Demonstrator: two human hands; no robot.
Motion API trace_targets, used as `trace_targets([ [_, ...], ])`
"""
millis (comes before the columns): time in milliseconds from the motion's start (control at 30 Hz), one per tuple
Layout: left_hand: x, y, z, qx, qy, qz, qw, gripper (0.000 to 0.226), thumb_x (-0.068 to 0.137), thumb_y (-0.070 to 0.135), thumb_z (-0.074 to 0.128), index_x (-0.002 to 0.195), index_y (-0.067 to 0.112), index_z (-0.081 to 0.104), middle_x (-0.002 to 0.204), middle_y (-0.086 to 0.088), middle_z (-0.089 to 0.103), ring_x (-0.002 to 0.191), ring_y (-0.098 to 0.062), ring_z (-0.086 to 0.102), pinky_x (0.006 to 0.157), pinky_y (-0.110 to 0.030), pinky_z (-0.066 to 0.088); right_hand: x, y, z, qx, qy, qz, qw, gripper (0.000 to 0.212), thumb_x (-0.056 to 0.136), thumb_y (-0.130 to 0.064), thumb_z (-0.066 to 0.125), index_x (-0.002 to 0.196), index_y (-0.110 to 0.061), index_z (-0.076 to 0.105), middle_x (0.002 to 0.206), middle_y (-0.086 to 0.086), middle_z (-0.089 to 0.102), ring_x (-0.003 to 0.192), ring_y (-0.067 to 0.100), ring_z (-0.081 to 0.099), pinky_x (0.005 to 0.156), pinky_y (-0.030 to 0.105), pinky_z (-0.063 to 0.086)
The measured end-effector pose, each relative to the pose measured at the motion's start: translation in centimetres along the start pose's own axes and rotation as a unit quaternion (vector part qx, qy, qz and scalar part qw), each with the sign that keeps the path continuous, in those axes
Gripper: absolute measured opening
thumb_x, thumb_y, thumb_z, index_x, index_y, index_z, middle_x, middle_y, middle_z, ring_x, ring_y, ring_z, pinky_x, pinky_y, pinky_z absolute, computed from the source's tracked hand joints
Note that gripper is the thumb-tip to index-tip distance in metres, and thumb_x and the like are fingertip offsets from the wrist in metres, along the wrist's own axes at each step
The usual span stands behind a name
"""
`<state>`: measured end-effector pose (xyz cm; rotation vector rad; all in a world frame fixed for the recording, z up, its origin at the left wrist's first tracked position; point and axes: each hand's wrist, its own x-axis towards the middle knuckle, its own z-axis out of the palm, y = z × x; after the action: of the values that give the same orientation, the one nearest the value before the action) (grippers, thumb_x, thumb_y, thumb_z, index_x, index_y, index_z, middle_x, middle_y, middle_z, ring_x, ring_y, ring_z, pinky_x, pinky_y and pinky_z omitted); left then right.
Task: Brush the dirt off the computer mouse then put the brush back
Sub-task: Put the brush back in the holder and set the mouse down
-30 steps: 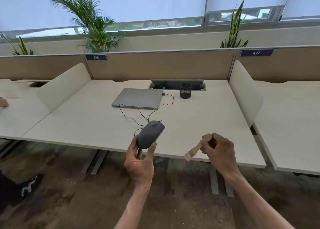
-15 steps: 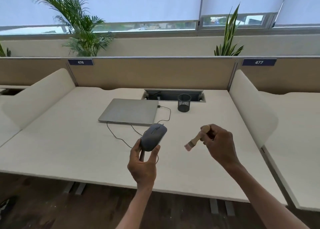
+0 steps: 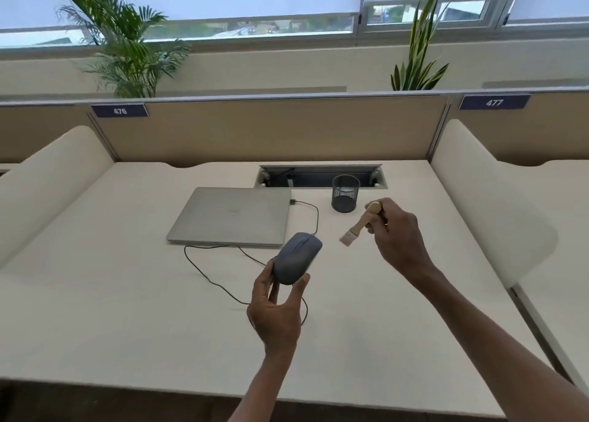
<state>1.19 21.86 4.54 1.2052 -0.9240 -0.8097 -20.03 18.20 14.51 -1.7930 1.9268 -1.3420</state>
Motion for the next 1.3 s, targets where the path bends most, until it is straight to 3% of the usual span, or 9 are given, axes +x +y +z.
trace_targets([
  [167, 1.2, -0.7, 1.8, -0.014, 0.005, -0.011, 1.000, 0.070, 0.062, 0.031, 0.093, 0.125, 0.016, 0.067, 0.117, 0.017, 0.071, 0.114, -0.003, 0.068, 0.098, -0.021, 0.054, 3.4, 1.0, 1.0, 0.001, 0.029, -0.002, 1.000, 0.011, 0.094, 0.004, 0.054, 0.087, 0.000, 0.062, 0.088, 0.013, 0.069, 0.077, 0.034, 0.065, 0.071, 0.043, 0.054],
  [300, 1.8, -1.4, 3.6, -0.012, 0.006, -0.018, 1.000, 0.060, 0.065, 0.016, 0.094, 0.117, 0.030, 0.067, 0.113, 0.016, 0.074, 0.113, -0.005, 0.069, 0.097, -0.019, 0.053, 6.7, 2.4, 1.5, -0.013, 0.067, -0.018, 0.997, 0.008, 0.091, -0.003, 0.064, 0.089, -0.008, 0.069, 0.081, -0.002, 0.068, 0.069, 0.019, 0.063, 0.063, 0.017, 0.044],
  [400, 2.1, -2.0, 4.9, -0.028, 0.012, -0.034, 0.999, 0.060, 0.064, 0.017, 0.094, 0.114, 0.036, 0.067, 0.116, 0.013, 0.074, 0.115, -0.007, 0.068, 0.096, -0.015, 0.052, 9.6, 3.6, 2.0, -0.029, 0.086, -0.030, 0.995, 0.009, 0.091, -0.003, 0.065, 0.087, -0.010, 0.071, 0.074, -0.006, 0.064, 0.065, 0.017, 0.058, 0.061, 0.013, 0.040],
  [567, 2.4, -2.8, 7.0, -0.019, 0.014, -0.037, 0.999, 0.062, 0.063, 0.015, 0.094, 0.114, 0.038, 0.068, 0.115, 0.018, 0.074, 0.114, -0.005, 0.068, 0.094, -0.015, 0.053, 15.1, 6.7, 3.8, -0.066, 0.070, -0.029, 0.995, 0.018, 0.096, -0.005, 0.054, 0.085, -0.002, 0.067, 0.074, 0.014, 0.070, 0.069, 0.037, 0.060, 0.065, 0.040, 0.048],
  [767, 2.2, -3.5, 9.4, -0.028, 0.015, -0.060, 0.998, 0.064, 0.056, 0.030, 0.093, 0.115, 0.034, 0.069, 0.115, 0.017, 0.074, 0.114, -0.006, 0.069, 0.097, -0.019, 0.053, 20.1, 10.9, 6.6, -0.139, 0.022, -0.009, 0.990, 0.019, 0.094, -0.003, 0.049, 0.090, -0.004, 0.068, 0.078, 0.019, 0.067, 0.081, 0.039, 0.056, 0.068, 0.039, 0.041],
  [1000, 1.6, -4.3, 10.7, -0.004, 0.023, -0.067, 0.997, 0.061, 0.056, 0.032, 0.094, 0.107, 0.055, 0.070, 0.117, 0.018, 0.073, 0.114, -0.006, 0.069, 0.098, -0.021, 0.053, 21.5, 15.5, 9.9, -0.154, -0.084, 0.034, 0.984, 0.023, 0.099, -0.012, 0.050, 0.107, -0.010, 0.072, 0.097, 0.023, 0.064, 0.099, 0.036, 0.053, 0.078, 0.037, 0.043],
  [1067, 1.6, -4.5, 10.7, -0.003, 0.029, -0.077, 0.997, 0.062, 0.055, 0.032, 0.094, 0.107, 0.056, 0.070, 0.118, 0.019, 0.073, 0.114, -0.005, 0.069, 0.099, -0.027, 0.055, 21.6, 16.2, 10.5, -0.159, -0.108, 0.038, 0.981, 0.023, 0.100, -0.013, 0.050, 0.107, -0.011, 0.071, 0.099, 0.023, 0.063, 0.099, 0.035, 0.054, 0.080, 0.037, 0.043],
  [1167, 1.6, -4.6, 10.6, -0.004, 0.037, -0.108, 0.993, 0.065, 0.052, 0.036, 0.095, 0.109, 0.054, 0.070, 0.118, 0.020, 0.073, 0.113, -0.003, 0.069, 0.098, -0.052, 0.057, 21.6, 16.6, 11.1, -0.141, -0.128, 0.041, 0.981, 0.022, 0.098, -0.011, 0.049, 0.103, -0.010, 0.070, 0.099, 0.024, 0.061, 0.099, 0.037, 0.054, 0.079, 0.040, 0.049],
  [1300, 1.8, -4.8, 10.7, -0.001, 0.042, -0.100, 0.994, 0.067, 0.051, 0.042, 0.099, 0.110, 0.053, 0.071, 0.120, 0.017, 0.073, 0.113, -0.008, 0.070, 0.101, -0.051, 0.055, 21.7, 17.0, 11.7, -0.143, -0.143, 0.049, 0.978, 0.023, 0.098, -0.010, 0.048, 0.103, -0.012, 0.070, 0.101, 0.023, 0.059, 0.096, 0.039, 0.055, 0.078, 0.040, 0.051],
])
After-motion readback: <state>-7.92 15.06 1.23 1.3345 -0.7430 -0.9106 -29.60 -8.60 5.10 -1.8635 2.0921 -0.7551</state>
